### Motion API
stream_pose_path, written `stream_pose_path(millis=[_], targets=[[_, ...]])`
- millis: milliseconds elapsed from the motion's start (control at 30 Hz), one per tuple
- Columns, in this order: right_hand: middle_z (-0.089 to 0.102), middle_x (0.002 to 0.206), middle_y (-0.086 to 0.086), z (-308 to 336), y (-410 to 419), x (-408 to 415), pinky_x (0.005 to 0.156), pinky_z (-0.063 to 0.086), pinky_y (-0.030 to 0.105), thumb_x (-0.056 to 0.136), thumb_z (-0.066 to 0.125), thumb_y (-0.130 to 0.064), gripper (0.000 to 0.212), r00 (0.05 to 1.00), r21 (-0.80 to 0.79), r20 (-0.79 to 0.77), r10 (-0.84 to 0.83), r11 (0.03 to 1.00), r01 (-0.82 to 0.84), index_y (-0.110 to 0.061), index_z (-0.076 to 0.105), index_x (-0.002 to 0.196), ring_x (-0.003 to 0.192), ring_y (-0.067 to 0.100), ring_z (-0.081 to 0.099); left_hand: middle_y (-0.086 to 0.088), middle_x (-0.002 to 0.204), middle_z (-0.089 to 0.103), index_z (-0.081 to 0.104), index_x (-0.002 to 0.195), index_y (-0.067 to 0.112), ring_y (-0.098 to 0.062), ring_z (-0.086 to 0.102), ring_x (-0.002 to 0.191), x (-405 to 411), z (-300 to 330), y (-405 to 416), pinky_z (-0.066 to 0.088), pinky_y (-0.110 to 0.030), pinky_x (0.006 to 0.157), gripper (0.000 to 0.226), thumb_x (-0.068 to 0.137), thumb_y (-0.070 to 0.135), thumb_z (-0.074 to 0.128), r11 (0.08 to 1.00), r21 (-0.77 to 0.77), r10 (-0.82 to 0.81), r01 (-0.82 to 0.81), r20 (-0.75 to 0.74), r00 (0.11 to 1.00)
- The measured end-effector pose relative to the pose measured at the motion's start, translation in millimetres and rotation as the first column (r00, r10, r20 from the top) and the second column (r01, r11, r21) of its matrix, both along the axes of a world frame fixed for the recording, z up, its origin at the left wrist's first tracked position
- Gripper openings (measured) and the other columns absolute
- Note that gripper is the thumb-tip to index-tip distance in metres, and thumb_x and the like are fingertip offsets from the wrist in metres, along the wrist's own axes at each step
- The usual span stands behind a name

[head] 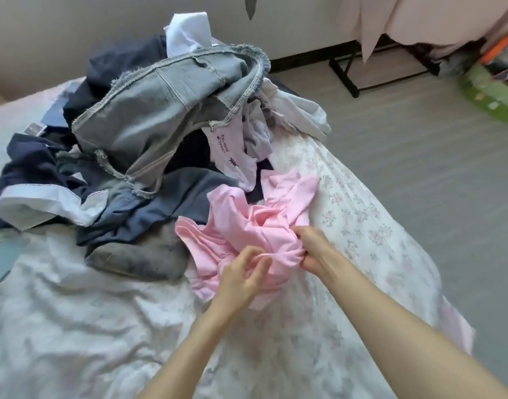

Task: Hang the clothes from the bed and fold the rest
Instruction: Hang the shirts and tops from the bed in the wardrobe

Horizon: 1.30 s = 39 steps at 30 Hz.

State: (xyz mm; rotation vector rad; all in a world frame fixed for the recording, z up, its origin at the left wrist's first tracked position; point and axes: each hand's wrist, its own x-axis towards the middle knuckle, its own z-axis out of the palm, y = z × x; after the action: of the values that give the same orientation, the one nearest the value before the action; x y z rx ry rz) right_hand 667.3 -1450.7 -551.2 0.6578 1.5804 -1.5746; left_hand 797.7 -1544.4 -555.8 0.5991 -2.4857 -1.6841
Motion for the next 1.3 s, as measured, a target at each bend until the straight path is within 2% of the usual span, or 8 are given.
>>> stream_pose_path(millis=[200,400,667,767,900,967,1133,1300], targets=[[0.07,0.072,0.011,30,143,87,0.058,0.055,0.031,0.089,0.051,-0.004,0.015,0.985,0.027,-0.046,-0.165,0.986,0.167,-0.002,0.065,0.094,0.06,0.022,0.067,0.002,0.103,0.061,0.059,0.107,0.022,-0.016,0.058,0.098,47,9,68,0.04,-0.022,0.074,0.031,0.08,0.034,0.066,0.748,-0.273,-0.508,0.605,0.351,0.787],[0.067,0.089,0.019,47,281,162,0.079,0.053,0.047,0.09,0.055,-0.006,0.027,0.907,0.069,-0.078,-0.414,0.905,0.42,0.006,0.06,0.114,0.069,0.027,0.065,-0.002,0.098,0.068,0.065,0.097,0.024,-0.027,0.06,0.096,90,25,129,0.042,-0.032,0.067,0.028,0.075,0.013,0.051,0.734,-0.52,-0.234,0.438,0.413,0.88],[0.067,0.095,0.02,86,433,305,0.064,0.054,0.031,0.091,0.04,0.004,0.028,0.898,-0.009,-0.076,-0.433,0.901,0.434,-0.001,0.06,0.11,0.072,0.025,0.066,-0.005,0.108,0.05,0.06,0.111,0.029,-0.028,0.056,0.089,93,94,269,0.037,-0.031,0.069,0.031,0.09,0.019,0.041,0.78,-0.458,-0.31,0.427,0.31,0.899],[0.064,0.083,0.016,95,486,369,0.071,0.049,0.036,0.093,0.047,-0.005,0.016,0.934,0.139,-0.061,-0.352,0.924,0.357,-0.005,0.064,0.095,0.073,0.026,0.06,-0.019,0.1,0.063,0.059,0.084,0.018,-0.027,0.057,0.079,103,140,341,0.048,-0.043,0.075,0.014,0.08,0.02,0.045,0.766,0.024,-0.631,0.642,0.221,0.744],[0.052,0.054,0.002,114,542,432,0.045,0.036,0.02,0.09,0.053,-0.008,0.02,0.985,0.377,-0.077,-0.157,0.91,0.175,-0.011,0.054,0.071,0.042,0.011,0.049,-0.008,0.078,0.062,0.053,0.093,0.004,-0.018,0.062,0.071,146,198,430,0.052,-0.023,0.076,0.012,0.097,0.013,0.046,0.197,0.853,-0.894,0.484,-0.047,0.446],[0.057,0.069,-0.002,128,560,443,0.05,0.04,0.023,0.089,0.056,-0.014,0.004,0.96,0.463,-0.232,-0.156,0.85,0.25,-0.015,0.055,0.085,0.054,0.01,0.054,-0.01,0.081,0.061,0.05,0.1,0.0,-0.018,0.06,0.073,157,207,466,0.05,-0.024,0.068,0.011,0.095,0.004,0.042,0.162,0.863,-0.894,0.479,-0.078,0.442],[0.012,0.152,-0.005,166,595,455,0.105,0.034,0.029,0.086,0.062,-0.017,0.088,0.804,0.61,-0.589,0.088,0.701,0.37,-0.04,0.001,0.145,0.136,0.016,0.024,-0.007,0.078,0.065,0.065,0.087,0.009,-0.018,0.064,0.067,187,239,505,0.053,-0.027,0.059,0.027,0.083,-0.007,0.044,-0.112,0.75,-0.921,0.652,-0.324,0.214],[-0.002,0.156,0.002,191,604,443,0.116,0.017,0.04,0.085,0.059,-0.032,0.092,0.714,0.9,-0.426,0.555,0.338,0.275,-0.028,-0.007,0.148,0.143,0.02,0.001,-0.003,0.086,0.068,0.072,0.086,0.016,-0.015,0.065,0.075,185,268,512,0.055,-0.027,0.065,0.038,0.08,-0.006,0.042,-0.248,0.634,-0.946,0.732,-0.323,-0.04]])
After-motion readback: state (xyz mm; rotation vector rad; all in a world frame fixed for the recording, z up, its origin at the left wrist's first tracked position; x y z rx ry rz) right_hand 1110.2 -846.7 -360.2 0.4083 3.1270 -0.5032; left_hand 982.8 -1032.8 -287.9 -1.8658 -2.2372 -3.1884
